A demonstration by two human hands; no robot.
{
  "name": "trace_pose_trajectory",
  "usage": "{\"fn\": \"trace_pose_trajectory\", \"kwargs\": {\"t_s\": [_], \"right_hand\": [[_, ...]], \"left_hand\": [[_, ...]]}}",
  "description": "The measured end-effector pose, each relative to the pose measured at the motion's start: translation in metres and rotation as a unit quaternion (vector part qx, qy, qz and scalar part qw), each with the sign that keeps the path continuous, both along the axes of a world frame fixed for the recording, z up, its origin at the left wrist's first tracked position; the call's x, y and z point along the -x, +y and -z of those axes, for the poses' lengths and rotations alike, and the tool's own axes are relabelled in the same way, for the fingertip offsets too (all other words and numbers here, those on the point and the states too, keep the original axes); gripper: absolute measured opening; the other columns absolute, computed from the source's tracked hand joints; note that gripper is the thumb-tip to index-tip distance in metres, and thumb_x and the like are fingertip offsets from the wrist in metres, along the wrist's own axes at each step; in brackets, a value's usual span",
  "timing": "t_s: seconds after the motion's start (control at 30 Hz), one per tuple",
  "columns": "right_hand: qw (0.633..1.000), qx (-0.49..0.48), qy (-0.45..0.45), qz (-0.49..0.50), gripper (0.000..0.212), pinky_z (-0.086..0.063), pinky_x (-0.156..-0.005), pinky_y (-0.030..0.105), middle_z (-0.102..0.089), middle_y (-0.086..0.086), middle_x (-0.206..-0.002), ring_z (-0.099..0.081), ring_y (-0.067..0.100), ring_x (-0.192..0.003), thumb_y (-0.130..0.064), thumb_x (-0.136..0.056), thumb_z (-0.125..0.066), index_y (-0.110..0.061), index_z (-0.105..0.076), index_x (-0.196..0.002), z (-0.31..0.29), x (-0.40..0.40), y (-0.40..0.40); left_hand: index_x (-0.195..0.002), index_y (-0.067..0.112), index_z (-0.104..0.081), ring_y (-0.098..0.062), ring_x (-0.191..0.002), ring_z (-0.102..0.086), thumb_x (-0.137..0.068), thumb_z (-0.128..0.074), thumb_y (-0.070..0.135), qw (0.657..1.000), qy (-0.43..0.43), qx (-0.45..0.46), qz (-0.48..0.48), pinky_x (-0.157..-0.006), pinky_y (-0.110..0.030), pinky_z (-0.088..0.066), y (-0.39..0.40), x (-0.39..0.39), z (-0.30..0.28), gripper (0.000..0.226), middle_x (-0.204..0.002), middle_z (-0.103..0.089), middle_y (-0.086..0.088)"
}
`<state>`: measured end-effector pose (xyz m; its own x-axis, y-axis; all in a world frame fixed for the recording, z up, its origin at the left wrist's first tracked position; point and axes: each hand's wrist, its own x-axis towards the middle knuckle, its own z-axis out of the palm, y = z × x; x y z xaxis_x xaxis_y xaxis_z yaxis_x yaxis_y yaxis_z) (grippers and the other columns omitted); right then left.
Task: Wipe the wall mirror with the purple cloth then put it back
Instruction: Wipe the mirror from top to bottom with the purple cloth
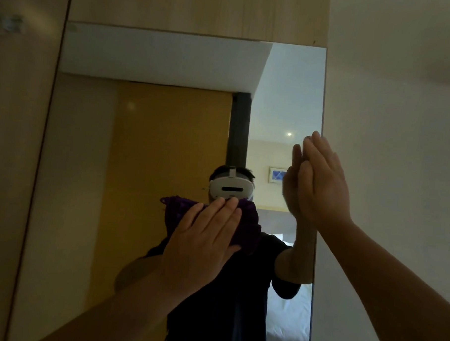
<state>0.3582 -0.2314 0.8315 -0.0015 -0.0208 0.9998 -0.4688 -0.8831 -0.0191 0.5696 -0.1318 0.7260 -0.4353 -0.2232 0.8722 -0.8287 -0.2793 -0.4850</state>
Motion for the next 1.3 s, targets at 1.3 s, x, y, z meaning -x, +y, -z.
{"fn": "trace_pose_trajectory", "kwargs": {"t_s": [1.3], "right_hand": [[0.979, 0.023, 0.059, 0.194, 0.052, -0.012, -0.121, 0.045, -0.028, 0.016, -0.16, -0.018, 0.034, -0.15, -0.032, -0.105, -0.034, -0.008, -0.035, -0.151, -0.011, 0.044, -0.059]], "left_hand": [[-0.146, 0.01, -0.041, -0.025, -0.142, -0.034, -0.101, -0.038, 0.046, 0.999, -0.012, -0.011, 0.043, -0.115, -0.044, -0.025, -0.042, 0.095, -0.145, 0.058, -0.155, -0.037, -0.009]]}}
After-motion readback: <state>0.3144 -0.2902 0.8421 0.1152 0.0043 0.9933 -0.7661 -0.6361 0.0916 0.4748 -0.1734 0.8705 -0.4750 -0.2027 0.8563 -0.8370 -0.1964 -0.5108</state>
